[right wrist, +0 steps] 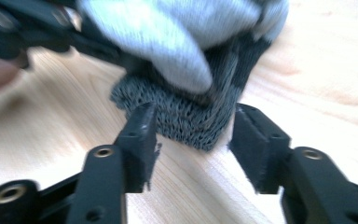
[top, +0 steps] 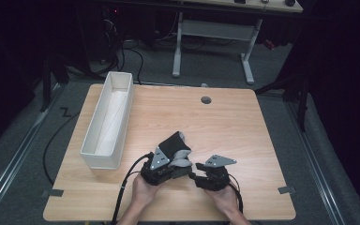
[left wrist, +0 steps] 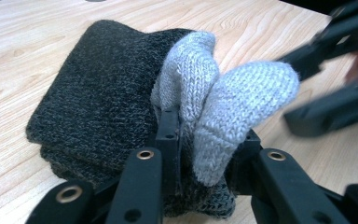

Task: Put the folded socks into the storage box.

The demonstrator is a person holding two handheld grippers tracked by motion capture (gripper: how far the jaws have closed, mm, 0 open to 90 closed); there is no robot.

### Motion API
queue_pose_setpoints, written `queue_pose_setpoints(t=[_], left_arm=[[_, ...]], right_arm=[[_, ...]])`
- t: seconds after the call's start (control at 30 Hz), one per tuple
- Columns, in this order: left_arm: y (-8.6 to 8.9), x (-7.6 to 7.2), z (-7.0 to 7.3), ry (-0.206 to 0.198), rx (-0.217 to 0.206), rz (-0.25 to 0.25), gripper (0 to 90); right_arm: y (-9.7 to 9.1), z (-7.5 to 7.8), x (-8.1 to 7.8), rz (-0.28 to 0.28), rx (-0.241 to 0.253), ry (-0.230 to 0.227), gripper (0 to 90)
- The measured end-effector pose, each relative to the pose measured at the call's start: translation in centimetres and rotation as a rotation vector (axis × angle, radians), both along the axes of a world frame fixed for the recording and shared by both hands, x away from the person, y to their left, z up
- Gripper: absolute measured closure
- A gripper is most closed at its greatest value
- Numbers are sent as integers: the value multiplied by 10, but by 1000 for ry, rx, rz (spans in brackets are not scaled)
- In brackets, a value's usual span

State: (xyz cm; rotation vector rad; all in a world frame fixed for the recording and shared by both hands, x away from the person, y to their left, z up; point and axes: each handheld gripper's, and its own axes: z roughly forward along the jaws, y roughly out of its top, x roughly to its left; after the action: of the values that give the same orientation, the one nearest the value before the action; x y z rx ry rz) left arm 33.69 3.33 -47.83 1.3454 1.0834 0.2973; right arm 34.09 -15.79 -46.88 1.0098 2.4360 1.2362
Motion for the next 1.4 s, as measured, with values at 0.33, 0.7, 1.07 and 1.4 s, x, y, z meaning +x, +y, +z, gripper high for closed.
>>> queue_pose_setpoints(t=[0.33,0.7,1.07,1.4], left_arm=[[1,-4,3,11,-1,-20,637],[4,-12,6,24,-24,-52,512],[9,-19,11,37,-63,-92,412],[14,-24,17,29,-111,-62,366]], right_arm=[[1,38,6,51,55,-73,673],[16,23,14,70,10,-27,696],[17,19,15,70,-19,-29,696],[20,11,14,74,-51,-22,693]])
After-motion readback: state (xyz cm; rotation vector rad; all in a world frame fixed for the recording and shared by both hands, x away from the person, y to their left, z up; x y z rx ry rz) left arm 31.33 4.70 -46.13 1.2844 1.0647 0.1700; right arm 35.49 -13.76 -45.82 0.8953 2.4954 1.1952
